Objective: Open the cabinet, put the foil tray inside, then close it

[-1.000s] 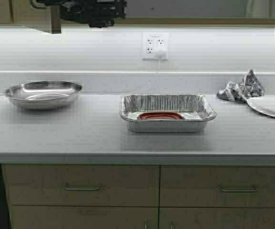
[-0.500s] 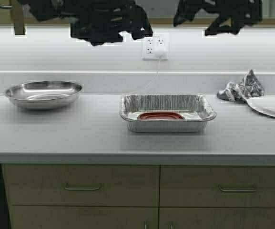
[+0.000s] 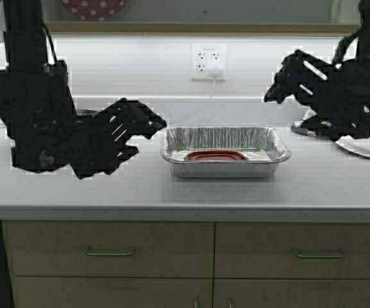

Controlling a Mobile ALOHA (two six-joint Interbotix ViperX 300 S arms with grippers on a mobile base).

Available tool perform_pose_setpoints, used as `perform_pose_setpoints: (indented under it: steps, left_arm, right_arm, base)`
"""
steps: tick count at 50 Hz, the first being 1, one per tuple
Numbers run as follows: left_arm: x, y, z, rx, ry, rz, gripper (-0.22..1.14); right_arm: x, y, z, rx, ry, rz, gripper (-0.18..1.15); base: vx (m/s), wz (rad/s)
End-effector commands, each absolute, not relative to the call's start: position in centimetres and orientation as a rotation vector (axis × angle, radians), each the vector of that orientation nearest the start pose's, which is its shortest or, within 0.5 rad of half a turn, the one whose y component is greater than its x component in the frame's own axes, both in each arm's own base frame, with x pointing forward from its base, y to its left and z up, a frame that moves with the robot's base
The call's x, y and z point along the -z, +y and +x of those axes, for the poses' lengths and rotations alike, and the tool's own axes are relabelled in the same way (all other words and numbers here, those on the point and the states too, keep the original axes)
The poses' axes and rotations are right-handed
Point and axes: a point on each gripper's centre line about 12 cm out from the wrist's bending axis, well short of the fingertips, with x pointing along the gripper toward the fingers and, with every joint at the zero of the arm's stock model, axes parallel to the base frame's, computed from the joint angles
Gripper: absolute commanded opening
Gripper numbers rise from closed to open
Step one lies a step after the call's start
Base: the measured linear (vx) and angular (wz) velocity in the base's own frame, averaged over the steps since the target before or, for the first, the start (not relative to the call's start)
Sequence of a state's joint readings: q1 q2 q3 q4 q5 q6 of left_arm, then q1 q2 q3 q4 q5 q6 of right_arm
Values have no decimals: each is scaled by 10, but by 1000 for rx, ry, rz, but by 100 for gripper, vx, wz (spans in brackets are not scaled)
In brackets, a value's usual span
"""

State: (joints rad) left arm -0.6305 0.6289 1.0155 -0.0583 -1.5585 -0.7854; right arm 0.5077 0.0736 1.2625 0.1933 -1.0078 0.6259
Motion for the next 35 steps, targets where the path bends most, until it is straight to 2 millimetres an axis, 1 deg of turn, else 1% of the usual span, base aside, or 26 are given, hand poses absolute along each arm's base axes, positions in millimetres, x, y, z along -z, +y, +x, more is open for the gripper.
perform_pose_setpoints:
  steps: [1,7,11,14,19,25,30,35]
  left_arm:
    - [-6,-184,281,521,299,-807,103]
    - [15,-173,300,495,309,-874,103]
    - [22,-164,310,500,304,-918,103]
    - [25,-159,316,524,307,-937,103]
    - [26,-158,321,560,310,-939,103]
    - [26,-153,330,550,288,-942,103]
    - [29,-150,333,540,281,-945,103]
    - [31,-151,335,544,280,-951,103]
  right_arm:
    - [-71,104,264,-236,433,711,104]
    - [-57,85,277,-270,405,849,104]
    - [-48,79,281,-315,402,897,104]
    - [-40,78,283,-340,418,905,104]
    - [-27,71,283,-309,417,921,104]
    - [-17,60,290,-260,379,934,104]
    - [-6,55,291,-226,386,941,104]
    - [-6,54,291,-235,360,956,104]
  base:
    - [0,0]
    - [0,0]
    - [1,-1]
    - [1,1]
    - [3,0]
    - [6,3]
    - [11,0]
    - [16,-2]
